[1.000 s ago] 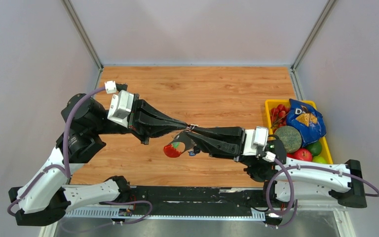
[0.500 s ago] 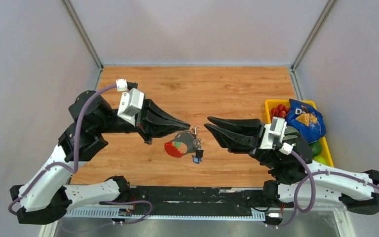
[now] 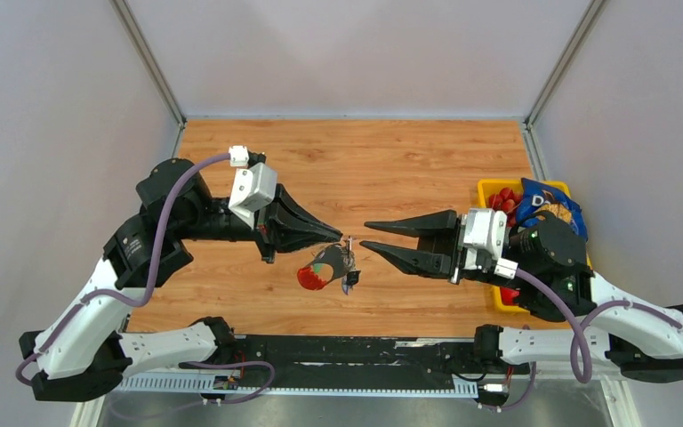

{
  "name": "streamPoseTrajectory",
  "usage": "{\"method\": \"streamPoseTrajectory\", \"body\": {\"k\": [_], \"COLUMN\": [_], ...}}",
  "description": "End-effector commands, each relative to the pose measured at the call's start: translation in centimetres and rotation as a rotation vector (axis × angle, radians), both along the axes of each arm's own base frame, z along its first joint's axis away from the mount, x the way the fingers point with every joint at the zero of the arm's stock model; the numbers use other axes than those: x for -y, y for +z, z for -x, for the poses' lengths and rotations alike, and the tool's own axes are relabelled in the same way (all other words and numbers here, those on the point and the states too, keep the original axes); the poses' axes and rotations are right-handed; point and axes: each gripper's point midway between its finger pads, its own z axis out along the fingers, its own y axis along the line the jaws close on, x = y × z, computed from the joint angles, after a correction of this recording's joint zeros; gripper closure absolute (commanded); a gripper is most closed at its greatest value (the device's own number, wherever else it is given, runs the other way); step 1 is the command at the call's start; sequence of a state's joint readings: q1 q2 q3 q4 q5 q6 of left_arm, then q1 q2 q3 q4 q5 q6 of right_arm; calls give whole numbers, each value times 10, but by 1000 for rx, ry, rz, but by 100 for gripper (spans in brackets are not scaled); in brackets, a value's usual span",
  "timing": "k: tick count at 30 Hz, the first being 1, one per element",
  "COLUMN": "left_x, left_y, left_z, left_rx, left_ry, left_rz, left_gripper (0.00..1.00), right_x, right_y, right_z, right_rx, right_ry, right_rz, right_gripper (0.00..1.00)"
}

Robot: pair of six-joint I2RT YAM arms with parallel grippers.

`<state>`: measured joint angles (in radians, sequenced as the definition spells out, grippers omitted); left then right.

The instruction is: Put the keys on the keyring

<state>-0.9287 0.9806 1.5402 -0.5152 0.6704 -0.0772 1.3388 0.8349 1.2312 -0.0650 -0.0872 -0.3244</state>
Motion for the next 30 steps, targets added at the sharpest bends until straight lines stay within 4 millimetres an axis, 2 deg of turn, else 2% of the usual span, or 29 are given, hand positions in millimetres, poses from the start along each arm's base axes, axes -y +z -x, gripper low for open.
{"method": "streamPoseTrajectory", "body": {"k": [1,12,14,17,18,23,24,27,30], "left_x": [-12,-16,-17,-17,-17,-18,-18,-18,-18], "left_y": [22,20,20,20,20,21,21,24,26], "left_z": [8,12,13,13,13,11,11,11,11], "left_rx": [67,71,73,73,74,78,79,80,79], "left_ry": [4,-6,-6,-5,-3,7,10,14,14], "left_rz": [52,51,52,52,53,58,60,74,85], "left_gripper": [100,100,100,100,100,100,100,100,100], "right_x": [-2,-21,-23,-25,-24,-19,-18,-16,-18], "right_y": [-14,-25,-26,-27,-27,-29,-29,-31,-32], "right_z": [9,5,4,3,3,3,3,4,4], "right_rx": [28,17,18,17,19,10,6,2,-5], "right_ry": [46,47,48,42,41,36,34,39,41], "right_rz": [132,203,210,213,211,202,201,192,182], "right_gripper": [67,69,76,99,100,100,97,78,76]}}
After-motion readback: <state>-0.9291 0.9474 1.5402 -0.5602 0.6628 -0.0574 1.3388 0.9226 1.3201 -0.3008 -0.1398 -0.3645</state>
